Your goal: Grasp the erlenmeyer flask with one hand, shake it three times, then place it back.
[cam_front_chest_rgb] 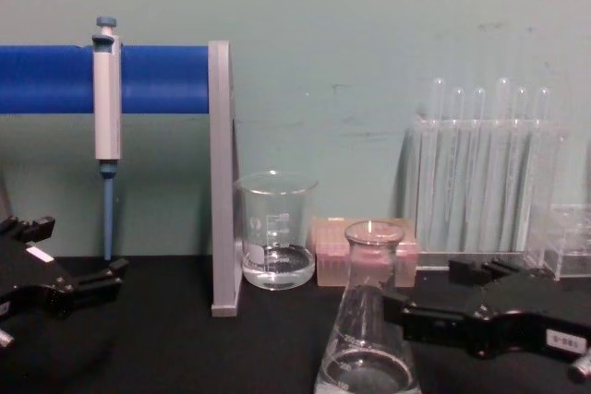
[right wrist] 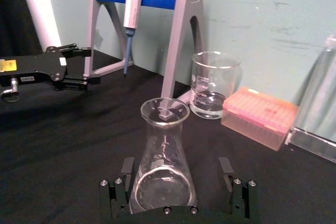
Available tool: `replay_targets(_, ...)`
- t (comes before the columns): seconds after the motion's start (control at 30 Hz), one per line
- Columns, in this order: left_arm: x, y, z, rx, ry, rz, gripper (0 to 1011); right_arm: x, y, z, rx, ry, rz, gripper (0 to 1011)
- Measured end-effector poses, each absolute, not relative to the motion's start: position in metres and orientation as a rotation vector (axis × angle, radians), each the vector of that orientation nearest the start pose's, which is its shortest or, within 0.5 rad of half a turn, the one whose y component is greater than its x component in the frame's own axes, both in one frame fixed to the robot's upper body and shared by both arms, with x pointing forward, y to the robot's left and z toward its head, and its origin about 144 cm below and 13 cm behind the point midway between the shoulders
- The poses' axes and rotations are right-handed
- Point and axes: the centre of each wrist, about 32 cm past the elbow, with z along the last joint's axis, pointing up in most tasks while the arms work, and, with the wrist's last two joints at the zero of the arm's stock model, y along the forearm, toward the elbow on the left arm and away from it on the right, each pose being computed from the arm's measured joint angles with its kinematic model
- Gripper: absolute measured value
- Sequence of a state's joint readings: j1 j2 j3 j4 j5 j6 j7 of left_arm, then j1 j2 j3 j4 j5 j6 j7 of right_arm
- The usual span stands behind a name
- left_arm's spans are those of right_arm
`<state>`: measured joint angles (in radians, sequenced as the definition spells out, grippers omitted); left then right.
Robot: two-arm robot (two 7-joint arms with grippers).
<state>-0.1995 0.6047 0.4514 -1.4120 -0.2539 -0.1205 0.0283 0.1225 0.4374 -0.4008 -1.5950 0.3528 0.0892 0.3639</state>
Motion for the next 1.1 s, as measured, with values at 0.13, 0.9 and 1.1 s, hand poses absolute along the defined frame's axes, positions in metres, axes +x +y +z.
replay_targets(0.13,0.489,0.31,1.14,0.304,-0.285,1.248,1001,0.479,-0.232,1.161,-0.155,0.003,-0.813,1000)
replay_targets(0.9,0.489,0.31,1.14,0.305,-0.285,1.248,1001,0.518,-0.219,1.16,-0.123,-0.028,-0.727,1000)
replay_targets(1.1,0.489,0.31,1.14,0.304,-0.285,1.248,1001,0.522,-0.216,1.159,-0.122,-0.028,-0.716,1000)
